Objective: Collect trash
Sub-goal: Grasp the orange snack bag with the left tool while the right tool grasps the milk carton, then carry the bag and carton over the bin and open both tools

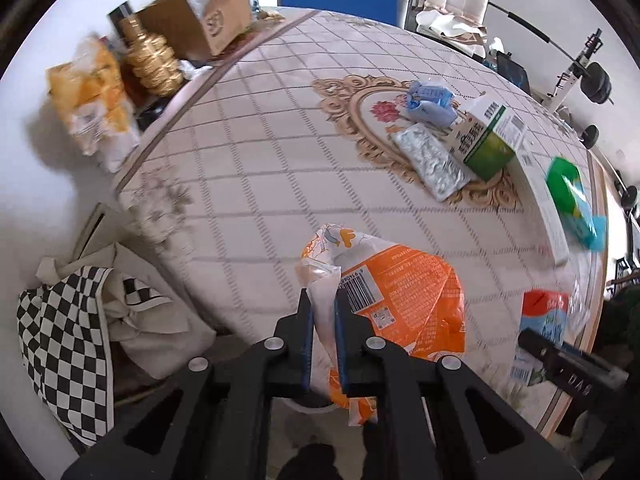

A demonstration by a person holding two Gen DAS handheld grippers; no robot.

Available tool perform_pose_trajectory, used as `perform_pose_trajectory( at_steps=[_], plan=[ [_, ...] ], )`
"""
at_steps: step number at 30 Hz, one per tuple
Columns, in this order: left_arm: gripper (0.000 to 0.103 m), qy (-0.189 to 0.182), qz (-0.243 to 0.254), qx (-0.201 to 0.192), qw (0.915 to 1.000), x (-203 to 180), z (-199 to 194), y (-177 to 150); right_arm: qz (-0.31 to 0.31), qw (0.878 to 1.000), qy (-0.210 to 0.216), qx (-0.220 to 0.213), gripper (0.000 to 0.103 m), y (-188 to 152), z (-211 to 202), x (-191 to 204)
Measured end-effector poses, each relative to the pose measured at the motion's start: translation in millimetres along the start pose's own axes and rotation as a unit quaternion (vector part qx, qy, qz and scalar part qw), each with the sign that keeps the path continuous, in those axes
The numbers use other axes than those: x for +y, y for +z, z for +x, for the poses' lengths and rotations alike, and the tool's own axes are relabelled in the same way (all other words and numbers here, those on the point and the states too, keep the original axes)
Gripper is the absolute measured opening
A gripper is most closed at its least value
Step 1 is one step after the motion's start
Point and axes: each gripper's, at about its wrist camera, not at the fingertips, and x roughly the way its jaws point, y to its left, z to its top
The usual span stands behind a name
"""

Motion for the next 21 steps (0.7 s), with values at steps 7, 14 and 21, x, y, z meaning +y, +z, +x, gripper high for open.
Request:
perform_pose_trajectory(
  at_steps=[7, 14, 21],
  plan=[
    [0.007, -0.013, 0.004, -0.006, 0.9999, 76, -20, -87, -0.011, 1.0, 0.013, -0.005, 0.055, -113, -9, 56],
    [0.007, -0.027, -0.014, 0.073, 0.9969, 137, 50, -176, -0.011, 0.998, 0.002, 0.063, 0.055, -230, 52, 85],
    [0.007, -0.041, -0.07, 0.162, 0.9835, 167, 197, -233, -0.012, 0.99, -0.052, 0.128, 0.055, -283, 185, 80]
  ],
)
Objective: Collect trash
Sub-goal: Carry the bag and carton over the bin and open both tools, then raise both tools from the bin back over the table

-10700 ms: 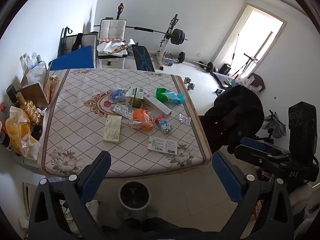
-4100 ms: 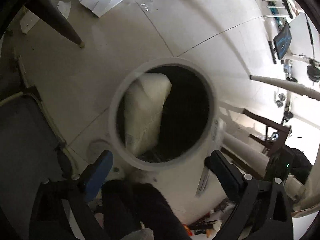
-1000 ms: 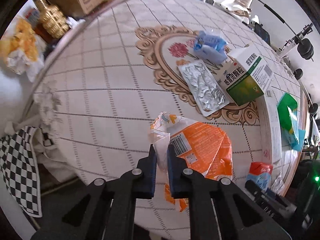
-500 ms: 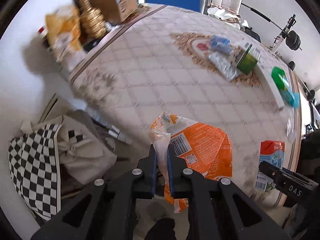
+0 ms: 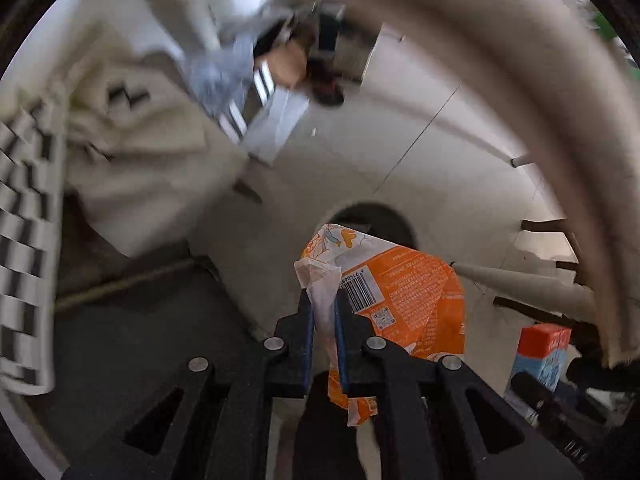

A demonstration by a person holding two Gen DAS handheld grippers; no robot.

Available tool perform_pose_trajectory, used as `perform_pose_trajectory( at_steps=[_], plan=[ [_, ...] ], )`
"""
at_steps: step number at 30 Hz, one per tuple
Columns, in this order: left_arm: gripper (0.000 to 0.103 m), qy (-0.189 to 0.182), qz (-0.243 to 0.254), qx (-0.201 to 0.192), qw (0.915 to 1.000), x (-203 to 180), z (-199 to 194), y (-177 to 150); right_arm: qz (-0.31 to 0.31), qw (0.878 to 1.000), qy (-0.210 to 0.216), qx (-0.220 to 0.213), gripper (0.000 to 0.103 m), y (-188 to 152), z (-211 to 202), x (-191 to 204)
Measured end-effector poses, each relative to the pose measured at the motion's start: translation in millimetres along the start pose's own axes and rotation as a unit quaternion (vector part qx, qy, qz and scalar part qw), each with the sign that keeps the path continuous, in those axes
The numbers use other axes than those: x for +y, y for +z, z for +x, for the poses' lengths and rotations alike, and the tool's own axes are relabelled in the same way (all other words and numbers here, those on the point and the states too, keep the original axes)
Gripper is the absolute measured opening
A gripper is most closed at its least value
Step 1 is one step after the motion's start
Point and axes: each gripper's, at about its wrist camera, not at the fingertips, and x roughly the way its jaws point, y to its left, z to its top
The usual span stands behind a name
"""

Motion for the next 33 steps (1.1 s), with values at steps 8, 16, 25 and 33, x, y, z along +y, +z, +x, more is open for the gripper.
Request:
perform_pose_trajectory(
  at_steps=[8, 16, 25, 33],
  plan=[
    [0.011, -0.031, -0.026, 0.061, 0.9973, 8, 176, 20, 0.012, 1.0, -0.011, 0.021, 0.055, 40, 170, -24],
    [0.042, -0.059, -0.018, 0.09, 0.9941, -2, 249, 24, -0.004, 1.0, 0.005, 0.028, 0.057, 86, 275, -39],
    [0.1, 0.009, -0.008, 0.057, 0.9983, 16, 225, 10, -0.032, 0.999, -0.029, 0.003, 0.098, 92, 271, -41],
    [0.1, 0.048, 0.025, 0.023, 0.9982, 5, 185, -16, -0.063, 0.994, -0.087, -0.026, 0.102, 73, 229, -31]
  ],
)
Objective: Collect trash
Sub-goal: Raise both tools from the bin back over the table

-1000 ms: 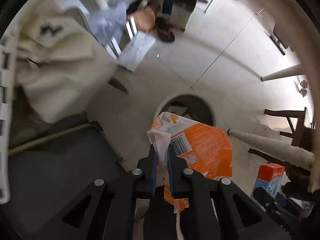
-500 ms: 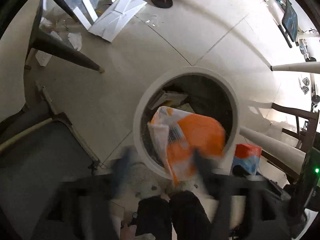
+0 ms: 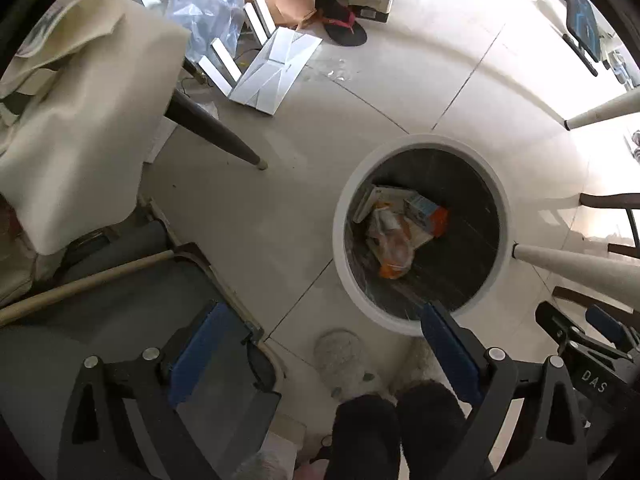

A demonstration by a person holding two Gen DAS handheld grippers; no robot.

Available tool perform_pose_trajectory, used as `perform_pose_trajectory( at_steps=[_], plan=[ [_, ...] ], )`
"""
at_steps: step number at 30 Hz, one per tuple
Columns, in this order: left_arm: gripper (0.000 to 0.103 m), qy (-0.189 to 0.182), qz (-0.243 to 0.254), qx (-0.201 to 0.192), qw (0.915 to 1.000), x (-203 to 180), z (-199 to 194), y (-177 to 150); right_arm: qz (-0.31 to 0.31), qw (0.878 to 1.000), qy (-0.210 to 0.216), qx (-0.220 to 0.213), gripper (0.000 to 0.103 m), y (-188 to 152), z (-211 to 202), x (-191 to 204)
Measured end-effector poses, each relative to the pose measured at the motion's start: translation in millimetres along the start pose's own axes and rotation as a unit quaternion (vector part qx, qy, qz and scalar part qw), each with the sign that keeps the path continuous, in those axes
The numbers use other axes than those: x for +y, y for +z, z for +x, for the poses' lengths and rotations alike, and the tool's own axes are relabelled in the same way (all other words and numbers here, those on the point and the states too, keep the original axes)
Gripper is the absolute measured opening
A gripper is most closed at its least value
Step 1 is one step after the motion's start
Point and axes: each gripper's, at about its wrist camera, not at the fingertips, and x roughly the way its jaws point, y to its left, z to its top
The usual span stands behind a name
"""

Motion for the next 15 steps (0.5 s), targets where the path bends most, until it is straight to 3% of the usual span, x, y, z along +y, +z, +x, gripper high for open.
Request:
perform_pose_trajectory(
  at_steps=[8, 15],
  plan=[
    [0.1, -0.003, -0.004, -0.017, 0.9998, 0, -63, -19, -0.006, 1.0, -0.003, -0.015, 0.102, -17, -58, 1],
    [0.1, -0.007, 0.001, -0.024, 0.9997, 1, -142, -41, -0.001, 1.0, 0.0, -0.02, 0.102, -45, -141, -7]
  ],
)
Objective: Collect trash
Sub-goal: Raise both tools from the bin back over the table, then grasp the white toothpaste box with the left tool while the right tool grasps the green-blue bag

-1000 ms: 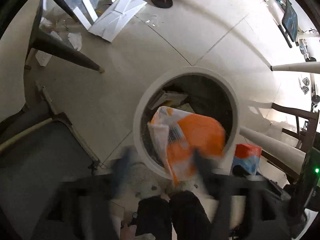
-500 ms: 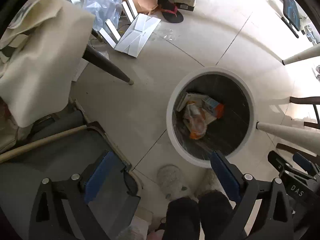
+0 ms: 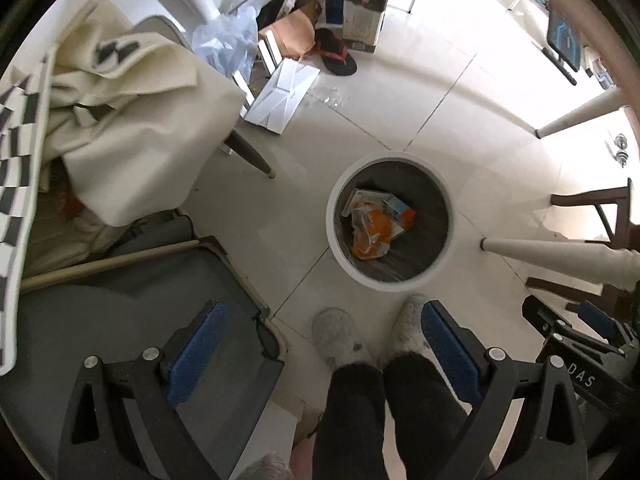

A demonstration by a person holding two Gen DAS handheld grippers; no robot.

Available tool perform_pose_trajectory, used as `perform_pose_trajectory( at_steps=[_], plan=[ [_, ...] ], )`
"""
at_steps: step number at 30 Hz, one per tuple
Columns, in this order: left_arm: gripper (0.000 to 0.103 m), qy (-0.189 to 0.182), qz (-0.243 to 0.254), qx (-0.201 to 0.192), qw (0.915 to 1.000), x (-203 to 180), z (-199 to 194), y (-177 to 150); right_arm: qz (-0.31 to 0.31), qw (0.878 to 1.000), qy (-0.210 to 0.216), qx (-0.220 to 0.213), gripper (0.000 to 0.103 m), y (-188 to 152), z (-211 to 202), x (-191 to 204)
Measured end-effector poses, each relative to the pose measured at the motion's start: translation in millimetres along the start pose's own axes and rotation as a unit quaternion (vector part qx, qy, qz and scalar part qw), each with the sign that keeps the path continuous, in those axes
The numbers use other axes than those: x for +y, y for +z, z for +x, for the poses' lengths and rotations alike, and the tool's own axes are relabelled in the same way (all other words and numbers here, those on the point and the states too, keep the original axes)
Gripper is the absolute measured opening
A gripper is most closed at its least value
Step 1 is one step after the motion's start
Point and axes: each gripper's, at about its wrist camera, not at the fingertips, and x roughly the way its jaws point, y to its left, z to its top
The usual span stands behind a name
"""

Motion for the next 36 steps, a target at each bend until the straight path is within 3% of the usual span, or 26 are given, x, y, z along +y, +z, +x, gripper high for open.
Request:
perform_pose_trajectory(
  at_steps=[11, 20, 24, 27, 32, 36],
  plan=[
    [0.1, 0.004, 0.001, -0.036, 0.9993, 9, -146, -24, -0.009, 0.999, 0.033, -0.033, 0.102, -33, -176, 8],
    [0.1, 0.035, 0.0, -0.075, 0.9966, -1, -225, -11, 0.016, 0.995, 0.071, -0.066, 0.102, -18, -269, -6],
    [0.1, 0.037, -0.001, -0.085, 0.9957, -24, -245, 16, 0.052, 0.993, 0.084, -0.069, 0.102, 15, -294, -41],
    [0.1, 0.038, 0.009, -0.093, 0.9949, -64, -254, 47, 0.078, 0.991, 0.081, -0.075, 0.102, 51, -304, -82],
    [0.1, 0.024, 0.032, -0.098, 0.9944, -157, -262, 120, 0.112, 0.988, 0.065, -0.079, 0.102, 128, -314, -168],
    [0.1, 0.017, 0.052, -0.082, 0.9951, -254, -248, 183, 0.097, 0.993, 0.015, -0.065, 0.102, 211, -305, -254]
  ],
)
